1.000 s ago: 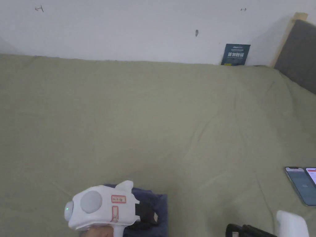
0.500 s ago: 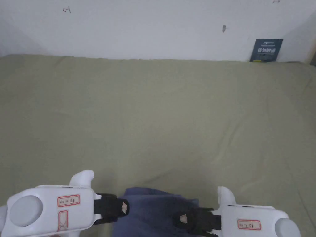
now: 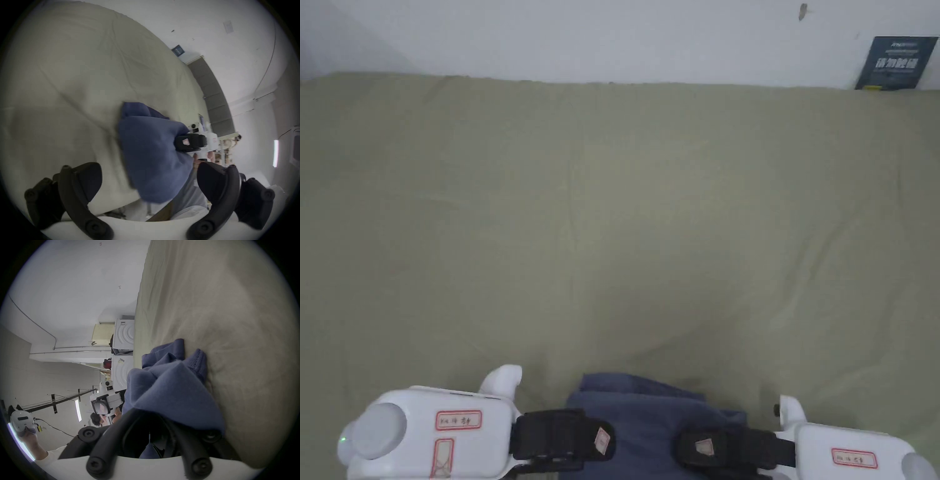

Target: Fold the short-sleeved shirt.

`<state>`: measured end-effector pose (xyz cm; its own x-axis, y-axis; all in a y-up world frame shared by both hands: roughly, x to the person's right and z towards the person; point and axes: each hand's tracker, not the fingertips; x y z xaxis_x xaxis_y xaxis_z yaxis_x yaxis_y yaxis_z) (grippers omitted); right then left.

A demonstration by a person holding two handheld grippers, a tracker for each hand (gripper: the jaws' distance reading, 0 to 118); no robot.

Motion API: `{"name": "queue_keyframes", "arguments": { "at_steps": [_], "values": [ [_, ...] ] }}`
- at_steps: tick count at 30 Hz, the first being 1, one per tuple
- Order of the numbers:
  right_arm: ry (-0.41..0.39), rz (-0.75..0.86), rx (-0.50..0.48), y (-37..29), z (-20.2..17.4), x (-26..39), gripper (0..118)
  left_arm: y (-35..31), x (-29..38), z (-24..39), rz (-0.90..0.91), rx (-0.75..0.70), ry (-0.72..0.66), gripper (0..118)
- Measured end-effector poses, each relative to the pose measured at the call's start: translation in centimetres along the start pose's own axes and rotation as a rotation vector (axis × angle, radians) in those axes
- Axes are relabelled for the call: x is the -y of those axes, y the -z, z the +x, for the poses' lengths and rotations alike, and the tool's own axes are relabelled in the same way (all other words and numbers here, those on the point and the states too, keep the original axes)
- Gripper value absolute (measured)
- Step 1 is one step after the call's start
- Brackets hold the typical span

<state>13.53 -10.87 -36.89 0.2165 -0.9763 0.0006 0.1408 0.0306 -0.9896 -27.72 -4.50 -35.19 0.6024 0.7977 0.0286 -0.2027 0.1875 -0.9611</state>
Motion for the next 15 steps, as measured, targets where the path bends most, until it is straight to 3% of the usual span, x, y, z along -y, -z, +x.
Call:
{"name": "queue_keyframes", "arguments": {
  "at_steps": [6, 7, 8, 9, 12, 15],
  "values": [
    [0.014, -0.006, -0.022, -0.1, 0.5, -0.2, 0, 4.0, -0.2, 0.9, -0.032, 0.071, 0.108, 113],
    [0.015, -0.008, -0.024, -0.2, 0.5, -0.3, 0, 3.7, -0.5, 0.1, -0.026, 0.068, 0.109, 93],
    [0.011, -0.01, -0.024, 0.0, 0.3, -0.1, 0, 3.1, -0.7, -0.3, -0.023, 0.062, 0.1, 51],
    [0.004, -0.012, -0.022, -0.1, 0.2, -0.1, 0, 2.1, -1.1, -1.1, 0.008, -0.012, 0.086, 31],
    [-0.009, -0.016, -0.013, -0.1, -0.1, -0.1, 0, 2.2, -0.5, -0.9, -0.029, 0.089, -0.003, 31],
    [-0.028, 0.004, 0.027, -0.2, -1.3, 0.4, 0, 2.1, -0.7, -0.9, 0.002, 0.041, 0.051, 31]
  ]
}}
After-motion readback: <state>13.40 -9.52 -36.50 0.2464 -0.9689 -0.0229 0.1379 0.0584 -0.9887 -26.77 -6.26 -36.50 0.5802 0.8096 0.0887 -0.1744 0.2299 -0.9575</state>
